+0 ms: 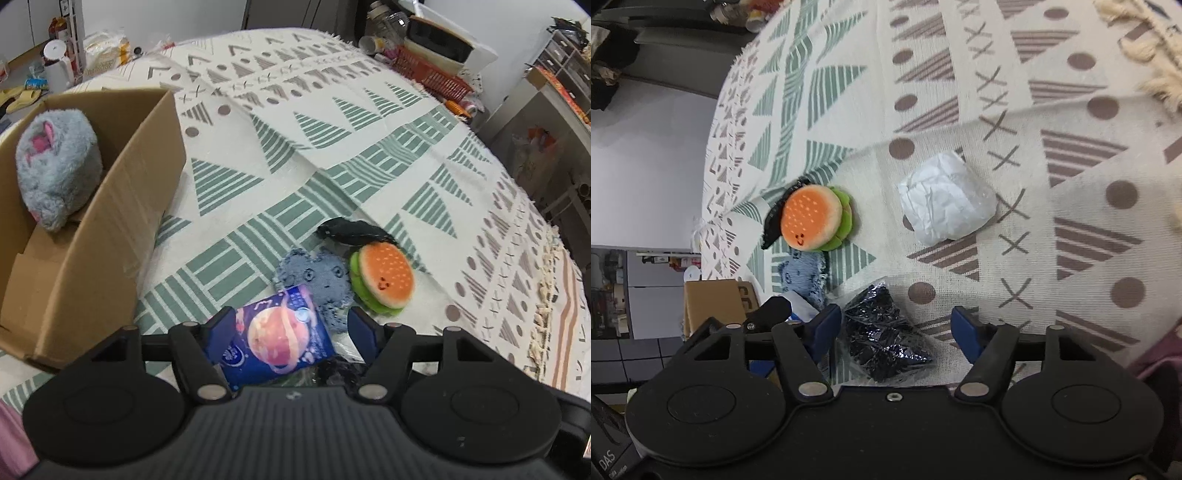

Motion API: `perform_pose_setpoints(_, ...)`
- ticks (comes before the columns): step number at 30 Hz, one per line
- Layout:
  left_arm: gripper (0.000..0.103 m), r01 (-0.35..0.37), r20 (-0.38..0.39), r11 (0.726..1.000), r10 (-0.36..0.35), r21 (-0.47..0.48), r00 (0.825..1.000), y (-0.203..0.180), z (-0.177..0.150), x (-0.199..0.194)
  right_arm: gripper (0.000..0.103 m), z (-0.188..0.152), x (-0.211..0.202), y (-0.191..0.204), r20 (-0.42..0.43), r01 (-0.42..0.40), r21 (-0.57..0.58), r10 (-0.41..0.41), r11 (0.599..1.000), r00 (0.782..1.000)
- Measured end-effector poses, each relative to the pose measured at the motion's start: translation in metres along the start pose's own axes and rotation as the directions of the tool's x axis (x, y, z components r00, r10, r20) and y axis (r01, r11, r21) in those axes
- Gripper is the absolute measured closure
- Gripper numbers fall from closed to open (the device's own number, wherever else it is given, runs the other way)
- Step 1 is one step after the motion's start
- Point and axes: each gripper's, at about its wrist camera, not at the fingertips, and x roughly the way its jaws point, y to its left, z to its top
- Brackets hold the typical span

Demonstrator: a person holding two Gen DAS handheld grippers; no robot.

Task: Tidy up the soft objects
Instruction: 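Grasp the purple snack package with left gripper while right grasps the black bundle, then lift the purple package with left gripper while right lifts the black bundle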

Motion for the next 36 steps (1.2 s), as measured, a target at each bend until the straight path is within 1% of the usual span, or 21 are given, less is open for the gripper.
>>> perform_pose_setpoints(2, 0.037, -0.011, -0.009, 1.000, 0.011, -0.002, 1.000, 0.002, 0.000, 0.005, 0.038, 0.001, 0.003, 0.000, -0.005, -0.006, -0.004, 0.006, 1.000, 1.000)
perform_pose_setpoints(7, 0.037, -0.043, -0.020, 0.999, 0.044, 0.026, 0.999, 0.001, -0.002, 0.013, 0.038, 0.002, 0.010, 0.006, -0.017, 0.001, -0.043, -0.002, 0.999, 1.000)
perform_pose_setpoints(10, 0.036, -0.047, -0.026, 0.998, 0.048, 0.029, 0.999, 0.003, -0.002, 0.016, 0.039, 0.003, 0.010, 0.007, -0.016, -0.006, -0.057, 0.005, 0.998, 1.000)
perform_pose_setpoints(12, 0.035, -0.050, -0.024, 0.998, 0.050, 0.031, 0.998, 0.004, -0.002, 0.018, 0.054, 0.002, 0.011, 0.010, -0.019, -0.010, -0.080, 0.009, 0.997, 1.000)
perform_pose_setpoints(14, 0.035, -0.059, -0.026, 0.998, 0.060, 0.036, 0.998, 0.003, -0.002, 0.021, 0.060, 0.002, 0.012, 0.011, -0.023, -0.009, -0.094, 0.007, 0.995, 1.000)
perform_pose_setpoints(15, 0.035, -0.064, -0.024, 0.997, 0.065, 0.036, 0.998, 0.002, -0.002, 0.022, 0.067, 0.002, 0.012, 0.011, -0.025, -0.019, -0.098, 0.016, 0.995, 1.000)
perform_pose_setpoints(17, 0.038, -0.058, -0.015, 0.998, 0.059, 0.037, 0.998, 0.003, -0.001, 0.020, 0.073, 0.002, 0.012, 0.011, -0.034, -0.046, -0.092, 0.043, 0.995, 0.998)
perform_pose_setpoints(18, 0.044, -0.047, -0.008, 0.998, 0.047, 0.035, 0.999, 0.005, -0.001, 0.018, 0.074, 0.001, 0.010, 0.011, -0.030, -0.044, -0.097, 0.041, 0.994, 0.999)
perform_pose_setpoints(19, 0.053, -0.035, 0.002, 0.999, 0.035, 0.039, 0.999, 0.004, -0.001, 0.014, 0.074, 0.000, 0.008, 0.012, -0.021, -0.040, -0.104, 0.038, 0.994, 0.999)
perform_pose_setpoints(20, 0.059, -0.026, 0.014, 0.998, 0.025, 0.049, 1.000, 0.003, -0.002, 0.009, 0.075, 0.000, 0.006, 0.013, -0.009, -0.038, -0.111, 0.037, 0.993, 0.999)
perform_pose_setpoints(22, 0.079, -0.013, 0.035, 0.998, 0.011, 0.069, 0.999, -0.002, -0.002, 0.001, 0.076, -0.002, -0.001, 0.013, 0.011, -0.038, -0.119, 0.039, 0.992, 0.999)
perform_pose_setpoints(23, 0.085, -0.001, 0.041, 0.997, -0.002, 0.071, 0.999, -0.003, -0.003, -0.003, 0.076, -0.002, -0.003, 0.014, 0.018, -0.044, -0.119, 0.047, 0.992, 0.999)
perform_pose_setpoints(24, 0.096, 0.018, 0.039, 0.998, -0.021, 0.066, 0.999, -0.002, -0.003, -0.006, 0.076, -0.003, -0.006, 0.014, 0.028, -0.052, -0.120, 0.055, 0.991, 0.998)
perform_pose_setpoints(25, 0.103, 0.037, 0.030, 0.998, -0.039, 0.057, 0.999, -0.001, -0.004, -0.007, 0.076, -0.004, -0.009, 0.014, 0.039, -0.053, -0.124, 0.058, 0.991, 0.998)
perform_pose_setpoints(28, 0.103, 0.048, 0.045, 0.998, -0.050, 0.043, 0.998, 0.004, -0.008, -0.015, 0.076, -0.007, -0.019, 0.015, 0.066, -0.054, -0.134, 0.063, 0.989, 0.996)
perform_pose_setpoints(33, 0.103, 0.042, 0.050, 0.999, -0.044, 0.032, 0.998, 0.014, -0.013, -0.023, 0.076, -0.012, -0.029, 0.019, 0.096, -0.050, -0.144, 0.064, 0.988, 0.993)
perform_pose_setpoints(36, 0.099, 0.040, 0.037, 0.999, -0.041, 0.033, 0.998, 0.015, -0.012, -0.024, 0.076, -0.015, -0.034, 0.021, 0.107, -0.054, -0.151, 0.070, 0.987, 0.992)
